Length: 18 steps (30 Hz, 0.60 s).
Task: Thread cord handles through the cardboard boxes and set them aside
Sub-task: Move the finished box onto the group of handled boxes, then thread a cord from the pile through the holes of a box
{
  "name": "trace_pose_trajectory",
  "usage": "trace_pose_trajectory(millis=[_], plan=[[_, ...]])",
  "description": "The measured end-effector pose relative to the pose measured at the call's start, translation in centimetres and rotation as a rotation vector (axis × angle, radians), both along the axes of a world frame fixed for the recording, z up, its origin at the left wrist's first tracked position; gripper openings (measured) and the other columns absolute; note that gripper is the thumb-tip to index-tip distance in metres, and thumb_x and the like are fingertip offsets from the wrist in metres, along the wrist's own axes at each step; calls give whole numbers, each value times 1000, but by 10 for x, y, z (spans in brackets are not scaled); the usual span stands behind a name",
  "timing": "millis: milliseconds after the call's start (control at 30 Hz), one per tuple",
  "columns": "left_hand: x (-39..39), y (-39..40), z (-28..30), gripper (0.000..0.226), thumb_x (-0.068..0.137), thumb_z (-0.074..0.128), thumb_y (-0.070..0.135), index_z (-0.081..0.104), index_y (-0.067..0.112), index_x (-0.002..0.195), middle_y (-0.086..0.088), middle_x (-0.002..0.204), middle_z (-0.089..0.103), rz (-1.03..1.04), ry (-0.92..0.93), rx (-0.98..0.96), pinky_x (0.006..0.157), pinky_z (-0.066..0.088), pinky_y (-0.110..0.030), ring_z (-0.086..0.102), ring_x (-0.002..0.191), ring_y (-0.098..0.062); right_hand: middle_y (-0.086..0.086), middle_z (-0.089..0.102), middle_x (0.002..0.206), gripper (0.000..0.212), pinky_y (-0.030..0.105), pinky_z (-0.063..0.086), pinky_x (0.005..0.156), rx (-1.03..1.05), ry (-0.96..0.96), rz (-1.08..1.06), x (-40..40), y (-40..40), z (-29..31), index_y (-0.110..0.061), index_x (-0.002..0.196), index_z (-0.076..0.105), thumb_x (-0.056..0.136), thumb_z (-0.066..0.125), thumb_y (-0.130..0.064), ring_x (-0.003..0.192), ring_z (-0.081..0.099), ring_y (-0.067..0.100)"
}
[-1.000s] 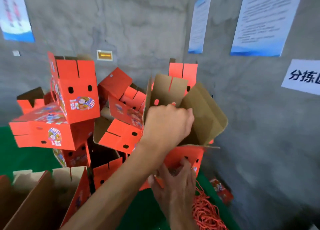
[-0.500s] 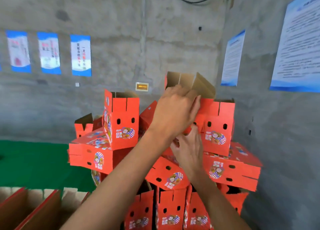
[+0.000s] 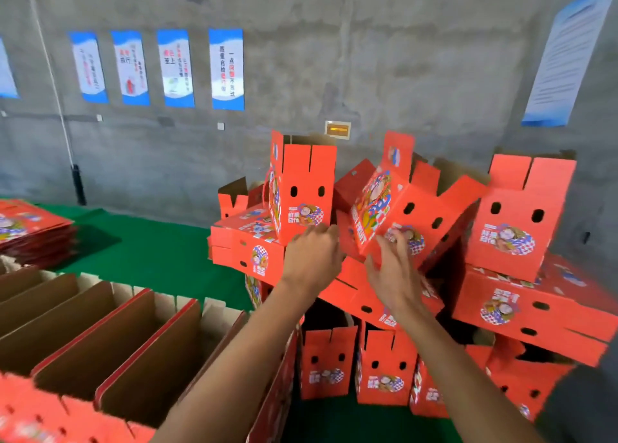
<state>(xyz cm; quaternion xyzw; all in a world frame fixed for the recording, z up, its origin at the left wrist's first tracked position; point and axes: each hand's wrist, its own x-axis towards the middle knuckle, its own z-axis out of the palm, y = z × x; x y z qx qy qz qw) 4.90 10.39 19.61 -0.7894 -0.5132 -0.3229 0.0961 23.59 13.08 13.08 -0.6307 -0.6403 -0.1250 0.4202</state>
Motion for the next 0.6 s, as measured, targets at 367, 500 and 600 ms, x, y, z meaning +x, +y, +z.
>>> trace_pose_trajectory(millis=[367,500,600], plan=[[-75,-22,-191,46,101,49,44,64,9,126,-10,122,71,233,79,-959,85,57,-39,70,107,-32,1,55,139,40,35,52,101,-275,20,147,-54,-67,-157,-12,136,60,99,61,-25,123,59,19],[-66,-27,-198,34,96,54,34,64,11,119,-5,103,70,148,147,-1013,65,53,-33,67,81,-25,4,60,134,39,36,52,102,-395,43,133,-40,-93,-208,-9,135,60,98,62,-22,120,62,21],[-53,-31,-194,24,90,53,23,64,11,107,1,92,69,59,170,-1152,66,58,-32,69,77,-22,2,60,135,41,37,50,105,-465,79,104,-26,-112,-235,-12,138,58,99,61,-24,124,59,20]])
